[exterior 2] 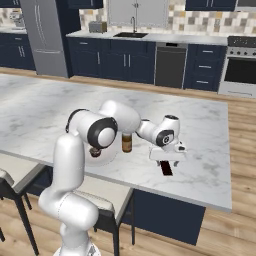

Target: Take the cinnamon bottle from the cabinet and place it on the dining table, next to the plate with the cupcake. Then take the chocolate from the dining counter and place it on the cupcake plate.

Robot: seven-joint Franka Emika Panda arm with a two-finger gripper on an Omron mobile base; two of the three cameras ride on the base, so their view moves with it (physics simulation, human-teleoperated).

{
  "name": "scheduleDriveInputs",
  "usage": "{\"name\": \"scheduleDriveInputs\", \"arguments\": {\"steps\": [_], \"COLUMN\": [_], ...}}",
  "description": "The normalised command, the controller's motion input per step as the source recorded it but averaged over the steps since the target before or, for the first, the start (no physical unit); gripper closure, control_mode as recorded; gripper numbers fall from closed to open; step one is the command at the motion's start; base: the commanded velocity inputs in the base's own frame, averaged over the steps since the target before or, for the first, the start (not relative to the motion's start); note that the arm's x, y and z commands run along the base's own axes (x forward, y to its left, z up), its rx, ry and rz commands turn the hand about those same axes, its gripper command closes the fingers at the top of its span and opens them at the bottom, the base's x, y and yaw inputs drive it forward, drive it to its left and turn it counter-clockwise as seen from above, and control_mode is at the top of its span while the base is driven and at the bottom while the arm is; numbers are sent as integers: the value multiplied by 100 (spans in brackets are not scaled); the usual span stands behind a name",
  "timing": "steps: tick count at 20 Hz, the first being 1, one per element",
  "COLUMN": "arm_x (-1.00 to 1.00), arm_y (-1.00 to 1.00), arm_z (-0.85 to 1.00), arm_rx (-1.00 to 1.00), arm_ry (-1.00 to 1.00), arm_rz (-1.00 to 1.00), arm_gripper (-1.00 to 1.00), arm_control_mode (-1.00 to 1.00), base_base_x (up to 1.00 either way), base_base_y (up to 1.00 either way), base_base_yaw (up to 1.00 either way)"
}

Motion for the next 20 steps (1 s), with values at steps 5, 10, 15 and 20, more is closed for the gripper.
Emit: {"name": "scheduleDriveInputs", "arguments": {"steps": [5,10,15,20], "arm_x": [-54,-59,-30,-31], "arm_y": [22,26,13,51], "arm_z": [-39,-38,17,37], "arm_rx": [-4,-1,0,0], "arm_ry": [-7,-1,-2,-2], "arm_rz": [-1,-1,-1,0], "arm_gripper": [100,100,100,100], "arm_control_mode": [-100,-100,-100,-100], "base_base_x": [0,0,0,0], "base_base_y": [0,0,0,0], "base_base_yaw": [0,0,0,0]}}
